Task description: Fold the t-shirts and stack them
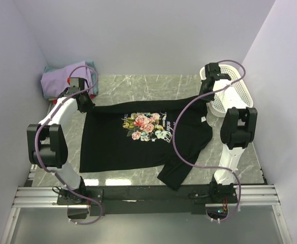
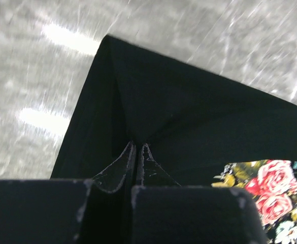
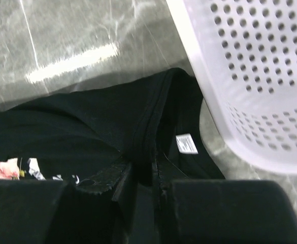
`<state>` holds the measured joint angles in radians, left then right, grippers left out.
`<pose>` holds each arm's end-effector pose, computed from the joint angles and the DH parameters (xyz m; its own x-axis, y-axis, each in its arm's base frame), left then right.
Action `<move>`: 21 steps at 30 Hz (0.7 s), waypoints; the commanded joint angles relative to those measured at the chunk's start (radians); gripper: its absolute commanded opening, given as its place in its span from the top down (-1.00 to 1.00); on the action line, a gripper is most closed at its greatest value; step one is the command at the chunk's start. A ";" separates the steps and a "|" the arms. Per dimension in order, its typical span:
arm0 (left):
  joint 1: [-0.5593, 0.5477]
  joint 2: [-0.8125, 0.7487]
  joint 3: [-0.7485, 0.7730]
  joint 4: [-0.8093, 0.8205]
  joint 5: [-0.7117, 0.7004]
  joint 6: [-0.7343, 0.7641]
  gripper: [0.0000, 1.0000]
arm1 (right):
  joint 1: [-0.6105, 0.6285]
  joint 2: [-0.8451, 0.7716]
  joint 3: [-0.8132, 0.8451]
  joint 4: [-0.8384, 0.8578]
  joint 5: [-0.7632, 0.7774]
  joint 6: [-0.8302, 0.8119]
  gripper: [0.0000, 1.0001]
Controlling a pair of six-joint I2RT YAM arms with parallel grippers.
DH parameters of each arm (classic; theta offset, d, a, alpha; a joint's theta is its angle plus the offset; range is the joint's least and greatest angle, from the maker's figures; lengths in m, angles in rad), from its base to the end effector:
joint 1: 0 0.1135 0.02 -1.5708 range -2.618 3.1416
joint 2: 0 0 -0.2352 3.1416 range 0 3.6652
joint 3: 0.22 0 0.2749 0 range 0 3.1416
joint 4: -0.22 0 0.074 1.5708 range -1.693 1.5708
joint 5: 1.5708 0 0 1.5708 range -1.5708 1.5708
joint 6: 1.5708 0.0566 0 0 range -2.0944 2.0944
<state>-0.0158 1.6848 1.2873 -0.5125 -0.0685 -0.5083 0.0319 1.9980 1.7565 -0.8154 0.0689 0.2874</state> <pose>0.3974 -0.0024 0.1956 -0.6768 -0.4749 -0.5625 -0.4071 0.8781 -0.2515 0.4563 0.0107 0.2080 -0.8341 0.2563 -0.4884 0.2487 0.9651 0.0818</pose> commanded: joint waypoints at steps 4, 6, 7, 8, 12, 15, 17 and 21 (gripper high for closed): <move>-0.001 -0.068 -0.025 -0.067 -0.072 0.020 0.99 | -0.007 -0.154 -0.063 -0.031 0.014 -0.004 0.62; -0.001 -0.063 -0.046 -0.083 -0.086 0.018 0.99 | -0.007 -0.191 -0.118 0.019 -0.004 0.001 0.59; -0.001 -0.071 -0.061 -0.069 -0.082 0.016 0.99 | -0.006 -0.186 -0.138 0.018 -0.007 -0.002 0.59; -0.001 -0.071 -0.075 -0.064 -0.076 0.016 0.99 | -0.007 -0.177 -0.138 -0.014 -0.001 0.001 0.61; -0.006 -0.051 -0.097 -0.090 -0.100 0.011 0.99 | -0.006 -0.183 -0.233 0.007 0.000 -0.002 0.61; -0.007 -0.048 -0.134 -0.084 -0.122 0.002 0.99 | -0.003 -0.171 -0.258 -0.010 0.011 -0.004 0.60; -0.016 -0.031 -0.132 -0.075 -0.120 -0.001 0.99 | -0.004 -0.163 -0.275 0.010 0.019 -0.002 0.59; -0.030 0.009 -0.115 -0.086 -0.157 -0.015 0.91 | -0.001 -0.114 -0.249 -0.005 0.022 -0.002 0.59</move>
<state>-0.0319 1.6623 1.1538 -0.5953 -0.1688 -0.5121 0.0319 1.8580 1.4849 -0.8272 0.0639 0.2897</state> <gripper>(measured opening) 0.023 0.206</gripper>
